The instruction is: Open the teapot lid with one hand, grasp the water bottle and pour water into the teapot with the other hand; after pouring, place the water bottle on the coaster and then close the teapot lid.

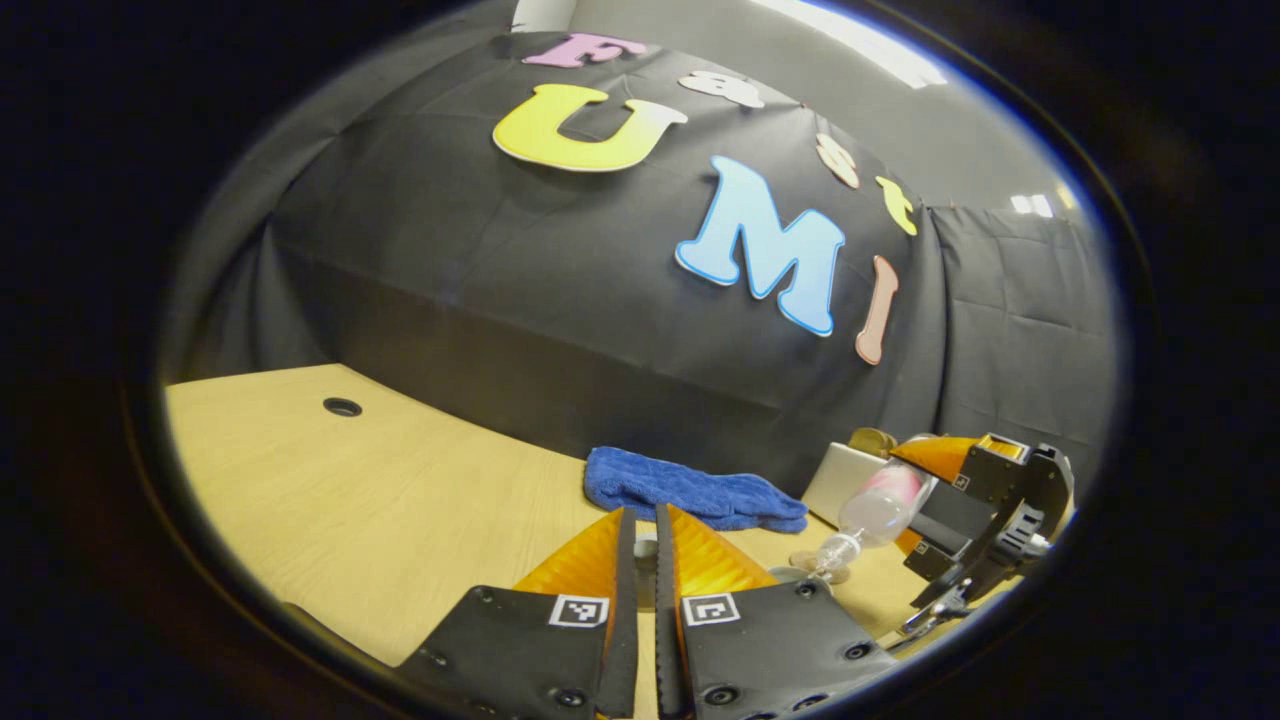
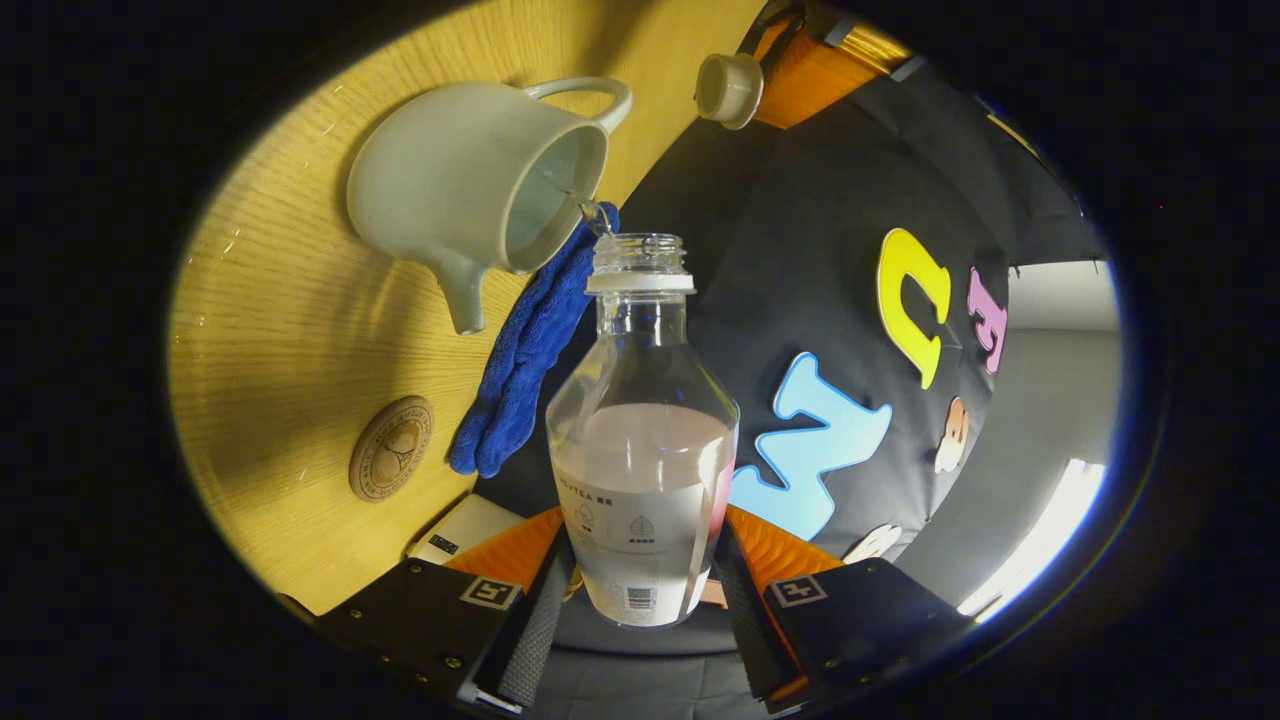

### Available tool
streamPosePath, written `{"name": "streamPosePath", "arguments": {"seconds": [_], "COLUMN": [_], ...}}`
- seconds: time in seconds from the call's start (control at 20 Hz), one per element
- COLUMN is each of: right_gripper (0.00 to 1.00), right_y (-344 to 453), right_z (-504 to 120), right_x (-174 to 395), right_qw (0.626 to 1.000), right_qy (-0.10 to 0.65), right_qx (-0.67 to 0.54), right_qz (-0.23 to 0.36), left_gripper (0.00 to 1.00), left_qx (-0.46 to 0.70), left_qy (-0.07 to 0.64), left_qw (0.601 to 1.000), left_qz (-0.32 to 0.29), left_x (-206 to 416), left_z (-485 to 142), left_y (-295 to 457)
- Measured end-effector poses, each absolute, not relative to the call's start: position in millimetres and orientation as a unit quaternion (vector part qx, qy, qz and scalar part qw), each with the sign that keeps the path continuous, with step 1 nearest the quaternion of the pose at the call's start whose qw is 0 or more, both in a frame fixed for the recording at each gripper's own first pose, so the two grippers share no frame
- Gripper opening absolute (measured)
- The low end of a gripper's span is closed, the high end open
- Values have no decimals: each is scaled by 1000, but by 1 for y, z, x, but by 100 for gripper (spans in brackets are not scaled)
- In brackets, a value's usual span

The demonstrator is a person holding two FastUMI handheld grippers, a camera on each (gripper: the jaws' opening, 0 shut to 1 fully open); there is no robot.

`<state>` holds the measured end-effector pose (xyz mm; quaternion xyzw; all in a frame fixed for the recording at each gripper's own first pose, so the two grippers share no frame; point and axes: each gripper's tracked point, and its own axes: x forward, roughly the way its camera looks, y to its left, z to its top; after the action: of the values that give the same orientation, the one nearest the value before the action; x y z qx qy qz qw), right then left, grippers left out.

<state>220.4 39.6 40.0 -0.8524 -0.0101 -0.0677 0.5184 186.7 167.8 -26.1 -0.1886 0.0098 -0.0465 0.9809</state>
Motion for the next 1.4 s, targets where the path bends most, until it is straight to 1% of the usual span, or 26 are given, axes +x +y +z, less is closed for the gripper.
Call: {"name": "streamPosePath", "arguments": {"seconds": [0.05, 0.1, 0.2, 0.25, 0.3, 0.35, 0.6, 0.65, 0.7, 0.85, 0.9, 1.05, 1.1, 1.3, 1.35, 1.4], "right_gripper": [75, 75, 75, 72, 75, 75, 75, 75, 75, 75, 75, 75, 75, 75, 75, 75], "right_y": [41, 42, 49, 53, 56, 58, 65, 67, 68, 68, 69, 73, 75, 78, 76, 75], "right_z": [41, 44, 51, 54, 56, 56, 64, 65, 65, 65, 66, 69, 69, 66, 66, 66], "right_x": [221, 222, 221, 221, 221, 220, 218, 217, 216, 215, 215, 214, 214, 213, 213, 214], "right_qw": [513, 506, 485, 473, 463, 457, 434, 429, 422, 404, 399, 382, 377, 367, 367, 369], "right_qy": [-14, -18, -30, -35, -38, -38, -47, -49, -51, -55, -57, -67, -68, -74, -74, -74], "right_qx": [-855, -860, -871, -878, -883, -886, -897, -900, -903, -911, -913, -919, -921, -925, -925, -924], "right_qz": [-67, -67, -69, -69, -68, -65, -65, -64, -62, -63, -63, -68, -69, -68, -69, -70], "left_gripper": [17, 13, 13, 13, 17, 17, 17, 13, 17, 17, 13, 13, 17, 17, 13, 13], "left_qx": [-190, -190, -192, -194, -195, -196, -205, -207, -209, -214, -215, -216, -216, -217, -218, -218], "left_qy": [10, 10, 10, 10, 10, 10, 10, 10, 10, 10, 10, 11, 11, 11, 11, 11], "left_qw": [981, 981, 980, 980, 980, 979, 978, 977, 977, 976, 976, 975, 975, 975, 975, 975], "left_qz": [-47, -47, -46, -46, -46, -46, -44, -43, -43, -41, -41, -42, -42, -43, -43, -43], "left_x": [187, 187, 189, 188, 188, 187, 187, 187, 188, 188, 188, 189, 188, 188, 188, 189], "left_z": [-26, -27, -28, -27, -27, -28, -27, -27, -28, -28, -29, -29, -29, -29, -29, -29], "left_y": [167, 167, 167, 168, 169, 170, 173, 173, 173, 176, 175, 174, 175, 174, 175, 174]}}
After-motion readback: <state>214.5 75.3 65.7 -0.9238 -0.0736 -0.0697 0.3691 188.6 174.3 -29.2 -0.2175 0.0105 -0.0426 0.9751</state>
